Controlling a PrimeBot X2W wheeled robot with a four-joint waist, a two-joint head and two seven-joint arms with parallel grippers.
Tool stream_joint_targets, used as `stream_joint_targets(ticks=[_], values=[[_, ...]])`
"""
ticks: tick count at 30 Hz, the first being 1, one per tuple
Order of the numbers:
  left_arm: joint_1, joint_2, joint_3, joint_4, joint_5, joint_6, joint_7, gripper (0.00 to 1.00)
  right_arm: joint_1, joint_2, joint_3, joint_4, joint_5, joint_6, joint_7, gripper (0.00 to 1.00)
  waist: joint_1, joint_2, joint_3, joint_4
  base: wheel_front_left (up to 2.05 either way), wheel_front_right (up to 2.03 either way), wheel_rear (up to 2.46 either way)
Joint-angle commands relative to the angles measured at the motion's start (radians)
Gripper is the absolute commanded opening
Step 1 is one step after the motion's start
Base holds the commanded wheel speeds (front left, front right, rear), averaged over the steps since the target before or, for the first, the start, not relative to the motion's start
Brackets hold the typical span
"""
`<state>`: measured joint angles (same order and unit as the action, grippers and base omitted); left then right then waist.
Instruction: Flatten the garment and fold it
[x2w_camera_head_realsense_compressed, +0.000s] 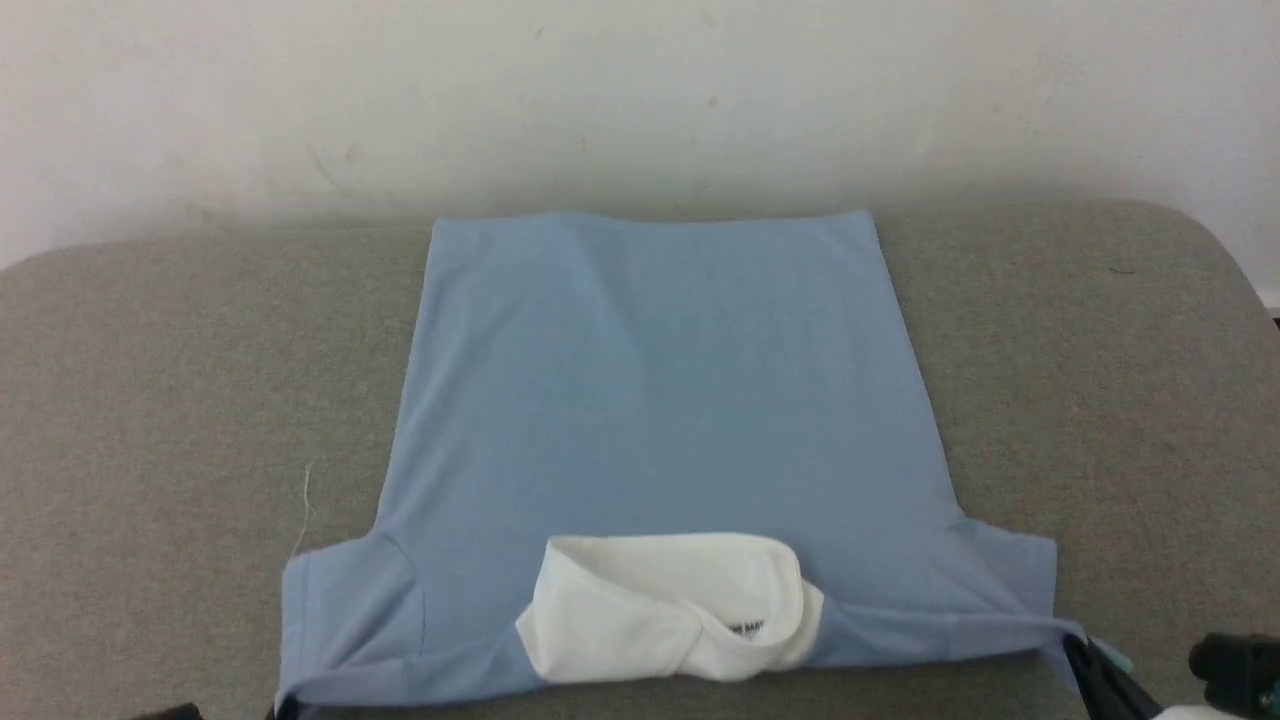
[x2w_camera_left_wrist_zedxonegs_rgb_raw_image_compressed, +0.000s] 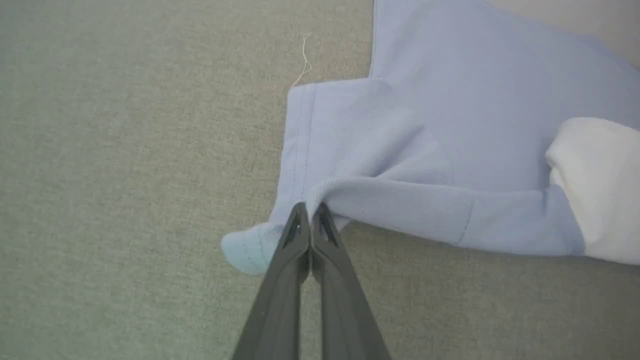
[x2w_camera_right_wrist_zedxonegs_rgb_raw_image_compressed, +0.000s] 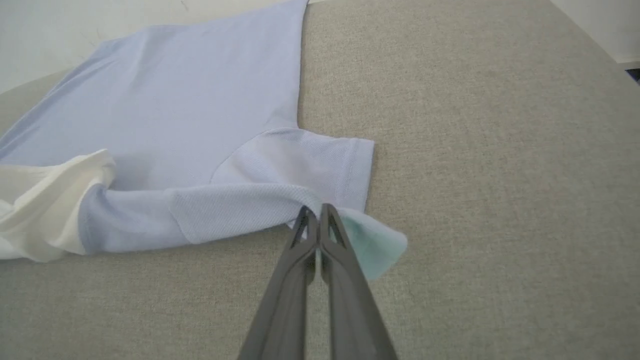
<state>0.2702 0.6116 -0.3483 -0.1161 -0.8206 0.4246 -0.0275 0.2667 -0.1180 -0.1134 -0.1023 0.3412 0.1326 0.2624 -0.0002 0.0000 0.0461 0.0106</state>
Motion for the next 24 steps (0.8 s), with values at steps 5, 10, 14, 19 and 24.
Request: stream_joint_targets(ticks=[5,10,14,19,24], values=[[0.094,0.013,-0.019,-0.036,-0.025,0.054,0.06,0.0,0.137,0.032,-0.026,-0.061,-0.061,-0.002,0.08,0.0,0.0002,0.0,0.004,0.012,0.0,0.0,0.0],[0.083,0.002,-0.022,-0.046,-0.027,0.052,0.055,0.0,0.161,0.049,-0.011,-0.095,-0.067,-0.002,0.108,1.0,0.0002,0.0,0.021,0.022,0.0,0.0,0.0],[0.053,-0.002,-0.023,-0.042,-0.013,0.055,0.047,0.0,0.11,0.054,-0.032,-0.164,-0.031,-0.002,0.067,1.0,0.0002,0.0,0.034,0.041,0.0,0.0,0.0],[0.005,-0.014,-0.023,-0.041,-0.008,0.042,0.037,0.0,-0.008,0.062,-0.106,-0.166,0.018,-0.002,0.015,1.0,0.0002,0.0,0.058,0.071,0.0,0.0,0.0],[-0.059,-0.031,-0.035,-0.052,0.01,0.035,0.03,0.0,-0.203,0.039,-0.166,0.001,0.027,-0.002,-0.015,1.0,0.0002,0.0,0.103,0.113,0.0,0.0,0.0]])
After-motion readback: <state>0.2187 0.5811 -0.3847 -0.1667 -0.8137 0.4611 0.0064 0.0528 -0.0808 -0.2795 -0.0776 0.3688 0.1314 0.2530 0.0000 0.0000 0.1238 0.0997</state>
